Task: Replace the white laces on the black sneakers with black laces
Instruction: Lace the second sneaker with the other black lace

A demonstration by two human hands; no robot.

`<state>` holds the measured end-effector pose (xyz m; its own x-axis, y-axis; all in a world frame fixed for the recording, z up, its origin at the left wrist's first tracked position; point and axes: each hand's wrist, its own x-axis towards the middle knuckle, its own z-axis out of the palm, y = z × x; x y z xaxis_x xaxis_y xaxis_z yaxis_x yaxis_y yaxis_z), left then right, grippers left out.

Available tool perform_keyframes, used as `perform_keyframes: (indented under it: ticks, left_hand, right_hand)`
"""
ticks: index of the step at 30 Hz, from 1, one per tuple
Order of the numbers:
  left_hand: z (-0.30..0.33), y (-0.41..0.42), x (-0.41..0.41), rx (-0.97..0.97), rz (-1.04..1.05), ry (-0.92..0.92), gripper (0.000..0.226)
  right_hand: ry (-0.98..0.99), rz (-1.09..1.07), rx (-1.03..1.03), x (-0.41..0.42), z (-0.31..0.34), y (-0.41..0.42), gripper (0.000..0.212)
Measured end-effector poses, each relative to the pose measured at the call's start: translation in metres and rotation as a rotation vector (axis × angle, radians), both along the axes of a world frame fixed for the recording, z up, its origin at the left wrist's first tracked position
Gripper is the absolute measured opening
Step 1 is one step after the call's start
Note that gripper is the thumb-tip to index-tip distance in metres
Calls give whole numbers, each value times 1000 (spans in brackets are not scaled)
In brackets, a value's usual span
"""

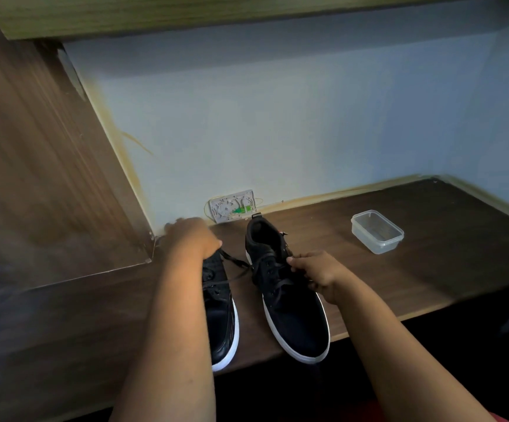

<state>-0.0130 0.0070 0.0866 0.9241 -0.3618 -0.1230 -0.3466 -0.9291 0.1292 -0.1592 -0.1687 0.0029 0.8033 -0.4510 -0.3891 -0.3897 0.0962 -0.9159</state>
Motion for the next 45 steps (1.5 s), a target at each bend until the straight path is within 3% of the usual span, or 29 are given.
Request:
perform_keyframes:
  ticks: [3, 6, 9, 14, 19, 23, 25, 27, 31, 35, 39, 42, 45]
  left_hand:
    - [-8, -30, -24, -246, -293, -41, 24]
    - [-28, -57, -44, -141, -469, -30, 23]
    - [-47, -70, -45, 3, -491, 82, 29]
    - [-49, -71, -41, 37, -503, 223, 30]
    - [-44, -69, -44, -124, -479, 263, 28]
    - [-47, -64, -38, -412, -396, 362, 29]
    - [-45, -62, -38, -517, -346, 392, 25]
    - [-41, -60, -37, -594, -309, 370, 26]
    - [-39, -56, -32, -655, -282, 379, 22]
    - [-37, -52, -31, -728, -238, 411, 21]
    - [-11, -39, -28, -902, -210, 438, 19]
    - [7, -32, -32, -926, -296, 454, 22]
    - [8, -34, -47, -854, -346, 434, 27]
  right_hand:
    - [-63, -12, 213, -1, 3, 2, 25]
    - [-102, -13, 382, -2, 4, 2, 19]
    - [-100, -8, 381, -2, 3, -1, 19]
    - [-84, 15, 147, -3, 3, -1, 20]
    - [-43, 79, -87, 0, -2, -5, 33]
    - [-40, 106, 64, 0, -7, -7, 25]
    - [-32, 117, 34, 1, -9, -8, 20]
    - [-11, 94, -177, 2, -8, -7, 18]
    - [-179, 118, -587, 0, -2, -4, 51]
    - [-271, 229, -830, 1, -6, -1, 47]
    - [-266, 155, -877, 2, -8, -4, 44]
    - [-285, 174, -751, 2, 5, 2, 43]
    - [-488, 225, -682, 2, 30, 16, 16]
